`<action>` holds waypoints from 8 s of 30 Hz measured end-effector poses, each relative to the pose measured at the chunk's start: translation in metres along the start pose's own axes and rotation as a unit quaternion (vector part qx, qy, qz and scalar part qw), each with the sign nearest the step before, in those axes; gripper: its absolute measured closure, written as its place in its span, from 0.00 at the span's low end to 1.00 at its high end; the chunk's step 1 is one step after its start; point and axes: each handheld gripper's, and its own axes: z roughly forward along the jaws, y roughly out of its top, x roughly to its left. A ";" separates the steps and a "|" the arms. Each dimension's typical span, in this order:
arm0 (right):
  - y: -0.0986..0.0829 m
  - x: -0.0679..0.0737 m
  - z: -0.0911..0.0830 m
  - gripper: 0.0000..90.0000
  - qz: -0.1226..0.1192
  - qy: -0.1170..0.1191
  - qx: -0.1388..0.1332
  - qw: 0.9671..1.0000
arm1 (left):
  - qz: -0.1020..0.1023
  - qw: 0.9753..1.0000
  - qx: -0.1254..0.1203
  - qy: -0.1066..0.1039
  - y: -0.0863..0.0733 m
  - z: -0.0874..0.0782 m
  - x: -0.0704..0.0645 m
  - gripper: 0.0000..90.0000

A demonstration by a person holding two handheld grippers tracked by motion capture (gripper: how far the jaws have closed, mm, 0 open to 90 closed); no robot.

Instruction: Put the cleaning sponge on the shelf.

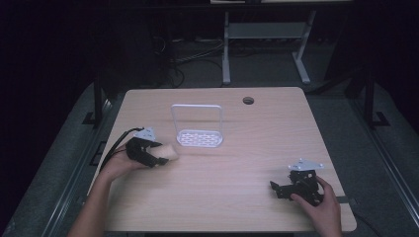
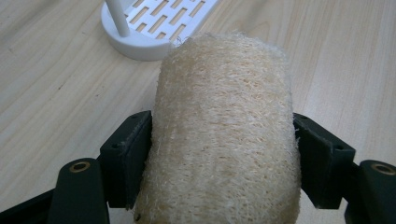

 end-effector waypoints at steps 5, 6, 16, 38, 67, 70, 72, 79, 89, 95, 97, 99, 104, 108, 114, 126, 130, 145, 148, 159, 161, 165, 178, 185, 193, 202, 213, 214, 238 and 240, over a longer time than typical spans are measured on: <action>0.000 0.000 0.000 0.01 0.000 0.000 0.000 1.000 | -0.011 1.000 -0.007 -0.002 -0.003 -0.001 0.000 0.31; 0.000 0.000 0.000 0.01 0.000 0.000 0.000 1.000 | -0.014 1.000 -0.008 -0.004 -0.003 -0.001 0.000 0.31; 0.000 0.000 0.000 0.01 0.000 0.000 0.000 1.000 | -0.027 1.000 -0.015 -0.001 -0.004 -0.003 -0.003 0.31; 0.000 0.000 0.000 0.01 0.000 0.000 0.000 1.000 | -0.049 0.999 -0.024 0.004 0.002 -0.006 -0.020 0.31; 0.000 0.000 0.000 0.01 0.000 0.000 0.000 1.000 | -0.069 0.996 -0.057 0.019 0.032 -0.013 -0.039 0.31; 0.000 0.000 0.000 0.01 0.000 0.000 0.000 1.000 | -0.072 0.995 -0.062 0.022 0.037 -0.012 -0.041 0.31; 0.000 0.000 0.000 0.01 0.000 0.000 0.000 1.000 | -0.072 0.995 -0.063 0.024 0.040 -0.011 -0.041 0.31; 0.000 0.000 0.000 0.01 0.000 0.000 0.000 1.000 | -0.077 0.995 -0.065 0.029 0.047 -0.008 -0.042 0.31; 0.000 0.000 0.000 0.01 0.000 0.000 0.000 1.000 | -0.074 0.994 -0.067 0.037 0.058 -0.004 -0.045 0.31; 0.000 0.000 0.000 0.01 0.000 0.000 0.000 1.000 | -0.070 0.995 -0.065 0.040 0.063 0.000 -0.045 0.31; 0.000 0.000 0.000 0.01 0.000 0.000 0.000 1.000 | -0.070 0.995 -0.065 0.041 0.064 0.000 -0.045 0.31; 0.000 0.000 0.000 0.01 0.000 0.000 0.000 1.000 | -0.068 0.995 -0.061 0.043 0.066 0.002 -0.046 0.31; 0.000 0.000 0.000 0.01 0.000 0.000 0.000 1.000 | -0.071 0.995 -0.063 0.042 0.069 0.006 -0.045 0.31; 0.000 0.000 0.000 0.01 0.000 0.000 0.000 1.000 | -0.069 0.995 -0.062 0.043 0.072 0.008 -0.044 0.31; 0.000 0.000 0.000 0.01 0.000 0.000 0.000 1.000 | -0.070 0.995 -0.063 0.045 0.079 0.015 -0.043 0.31; 0.000 0.000 0.000 0.01 0.000 0.000 0.000 1.000 | -0.074 0.994 -0.064 0.050 0.090 0.034 -0.039 0.31; 0.000 0.000 0.000 0.01 0.000 0.000 0.000 1.000 | -0.072 0.994 -0.060 0.053 0.092 0.040 -0.038 0.31; 0.000 0.000 0.000 0.01 0.000 0.000 0.000 1.000 | -0.068 0.993 -0.057 0.075 0.107 0.063 -0.031 0.31; 0.000 0.000 0.000 0.01 0.000 0.000 0.000 1.000 | -0.074 0.993 -0.056 0.074 0.108 0.069 -0.030 0.31; 0.000 0.000 0.000 0.01 0.000 0.000 0.000 1.000 | -0.067 0.993 -0.049 0.077 0.107 0.084 -0.028 0.31; 0.000 0.000 0.000 0.01 0.000 0.000 0.000 1.000 | -0.067 0.993 -0.049 0.080 0.107 0.087 -0.028 0.31; 0.000 0.000 0.000 0.01 0.000 0.000 0.000 1.000 | -0.062 0.993 -0.048 0.084 0.108 0.089 -0.028 0.30; 0.000 0.000 0.000 0.01 0.000 0.000 0.000 1.000 | -0.061 0.993 -0.044 0.085 0.108 0.097 -0.026 0.30; 0.000 0.000 0.000 0.01 0.000 0.000 0.000 1.000 | -0.059 0.994 -0.037 0.088 0.110 0.098 -0.026 0.29; 0.000 0.000 0.000 0.01 0.000 0.000 0.000 1.000 | -0.060 0.993 -0.036 0.094 0.111 0.096 -0.026 0.22; 0.000 0.000 0.000 0.01 0.000 0.000 0.000 1.000 | -0.064 0.993 -0.052 0.090 0.114 0.084 -0.030 0.20; 0.000 0.000 0.000 0.01 0.000 0.000 0.000 1.000 | -0.063 0.991 -0.066 0.093 0.118 0.063 -0.040 0.19; 0.000 0.000 0.000 0.01 0.000 0.000 0.000 1.000 | -0.064 0.991 -0.067 0.095 0.118 0.061 -0.041 0.19; 0.000 0.000 0.000 0.01 0.000 0.000 0.000 1.000 | -0.075 0.994 -0.073 0.010 0.095 0.028 -0.073 1.00; 0.000 0.000 0.000 0.01 0.000 0.000 0.000 1.000 | -0.076 0.995 -0.067 0.005 0.094 0.031 -0.073 1.00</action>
